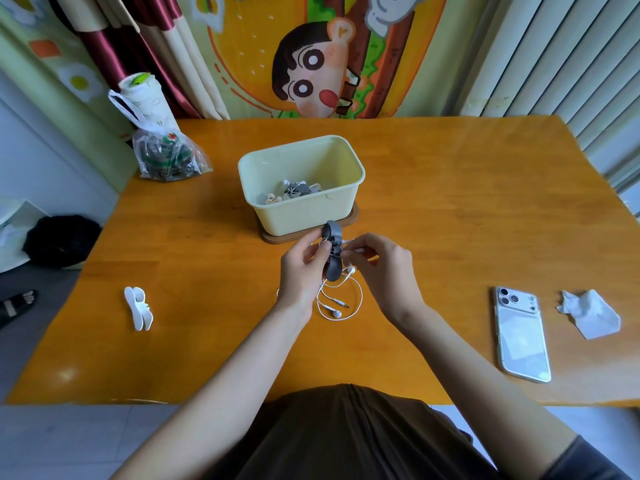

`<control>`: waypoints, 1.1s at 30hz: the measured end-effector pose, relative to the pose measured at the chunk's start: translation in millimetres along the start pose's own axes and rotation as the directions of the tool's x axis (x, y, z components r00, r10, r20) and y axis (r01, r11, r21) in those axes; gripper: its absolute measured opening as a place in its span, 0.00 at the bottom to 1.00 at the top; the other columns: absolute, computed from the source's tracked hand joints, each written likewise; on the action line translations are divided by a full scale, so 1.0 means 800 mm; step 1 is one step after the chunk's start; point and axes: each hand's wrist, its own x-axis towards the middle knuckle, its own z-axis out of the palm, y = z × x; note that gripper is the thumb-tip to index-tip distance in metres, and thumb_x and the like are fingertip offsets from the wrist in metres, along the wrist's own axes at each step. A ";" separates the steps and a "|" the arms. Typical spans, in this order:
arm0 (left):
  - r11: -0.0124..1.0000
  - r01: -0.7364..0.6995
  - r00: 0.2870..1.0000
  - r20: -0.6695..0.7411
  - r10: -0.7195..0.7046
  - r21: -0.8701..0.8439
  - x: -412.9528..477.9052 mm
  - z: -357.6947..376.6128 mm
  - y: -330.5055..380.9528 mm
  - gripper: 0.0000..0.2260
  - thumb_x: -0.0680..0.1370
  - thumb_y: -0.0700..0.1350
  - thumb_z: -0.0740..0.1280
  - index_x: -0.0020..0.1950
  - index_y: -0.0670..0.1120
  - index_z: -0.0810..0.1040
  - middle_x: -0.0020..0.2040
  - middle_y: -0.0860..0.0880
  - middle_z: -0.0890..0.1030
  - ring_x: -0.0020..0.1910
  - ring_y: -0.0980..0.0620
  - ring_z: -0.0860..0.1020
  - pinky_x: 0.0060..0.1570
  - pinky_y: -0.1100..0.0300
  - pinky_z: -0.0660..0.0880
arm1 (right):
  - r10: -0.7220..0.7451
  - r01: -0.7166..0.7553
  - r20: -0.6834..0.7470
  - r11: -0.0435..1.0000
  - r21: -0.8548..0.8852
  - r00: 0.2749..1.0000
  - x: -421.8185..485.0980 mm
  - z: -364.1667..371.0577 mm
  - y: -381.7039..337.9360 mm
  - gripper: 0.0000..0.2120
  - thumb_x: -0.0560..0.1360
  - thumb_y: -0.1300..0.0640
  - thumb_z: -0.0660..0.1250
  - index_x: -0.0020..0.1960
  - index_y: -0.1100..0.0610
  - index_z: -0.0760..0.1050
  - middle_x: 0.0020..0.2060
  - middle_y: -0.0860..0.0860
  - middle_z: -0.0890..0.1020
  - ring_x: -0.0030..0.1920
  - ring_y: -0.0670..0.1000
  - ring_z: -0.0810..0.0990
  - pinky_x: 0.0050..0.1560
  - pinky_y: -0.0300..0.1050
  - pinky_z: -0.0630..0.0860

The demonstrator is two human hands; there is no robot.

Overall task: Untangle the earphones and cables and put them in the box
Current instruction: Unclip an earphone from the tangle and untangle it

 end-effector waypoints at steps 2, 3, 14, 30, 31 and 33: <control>0.999 -0.013 1.000 -0.015 0.014 0.046 0.000 0.000 -0.001 0.14 0.80 0.39 0.63 0.65 0.45 0.76 0.59 0.46 0.81 0.58 0.49 0.79 0.60 0.48 0.76 | -0.027 0.027 -0.003 1.000 -0.010 1.000 0.002 0.000 -0.003 0.01 0.71 0.62 0.71 0.42 0.58 0.79 0.37 0.47 0.79 0.39 0.35 0.76 0.38 0.26 0.70; 0.998 -0.011 1.000 -0.017 0.012 0.054 0.000 0.001 -0.001 0.14 0.80 0.40 0.63 0.66 0.45 0.75 0.59 0.46 0.81 0.59 0.49 0.79 0.60 0.47 0.75 | -0.032 0.032 -0.001 0.999 -0.007 0.999 0.002 -0.001 -0.004 0.01 0.71 0.62 0.72 0.42 0.58 0.80 0.37 0.48 0.79 0.38 0.35 0.76 0.38 0.25 0.69; 1.000 0.007 0.996 0.090 -0.006 -0.008 -0.008 0.003 -0.005 0.08 0.81 0.42 0.62 0.53 0.54 0.79 0.50 0.50 0.84 0.53 0.49 0.82 0.59 0.51 0.76 | 0.010 -0.007 -0.060 0.999 0.052 0.998 0.009 -0.004 0.001 0.03 0.70 0.61 0.73 0.40 0.54 0.80 0.35 0.44 0.79 0.37 0.44 0.78 0.39 0.30 0.72; 0.965 0.150 0.979 0.167 -0.116 -0.214 -0.012 0.006 0.007 0.07 0.80 0.43 0.63 0.51 0.48 0.81 0.47 0.43 0.83 0.46 0.48 0.80 0.48 0.53 0.74 | 0.049 -0.044 -0.076 0.996 0.072 0.996 -0.001 0.001 0.004 0.03 0.73 0.57 0.71 0.43 0.57 0.79 0.35 0.49 0.81 0.37 0.43 0.79 0.38 0.31 0.74; 0.966 0.143 0.980 0.169 -0.108 -0.217 -0.012 0.006 0.007 0.07 0.80 0.41 0.63 0.51 0.48 0.81 0.47 0.44 0.83 0.46 0.48 0.80 0.49 0.53 0.75 | 0.049 -0.044 -0.072 0.996 0.076 0.996 -0.001 0.000 0.004 0.03 0.73 0.57 0.71 0.43 0.57 0.79 0.35 0.49 0.81 0.37 0.43 0.79 0.38 0.30 0.74; 0.965 0.138 0.980 0.173 -0.100 -0.224 -0.013 0.007 0.006 0.08 0.80 0.40 0.62 0.52 0.49 0.80 0.47 0.46 0.84 0.48 0.49 0.81 0.52 0.54 0.77 | 0.049 -0.043 -0.061 0.995 0.092 0.997 -0.004 0.001 0.004 0.03 0.73 0.58 0.71 0.44 0.58 0.79 0.35 0.50 0.82 0.37 0.43 0.80 0.39 0.29 0.73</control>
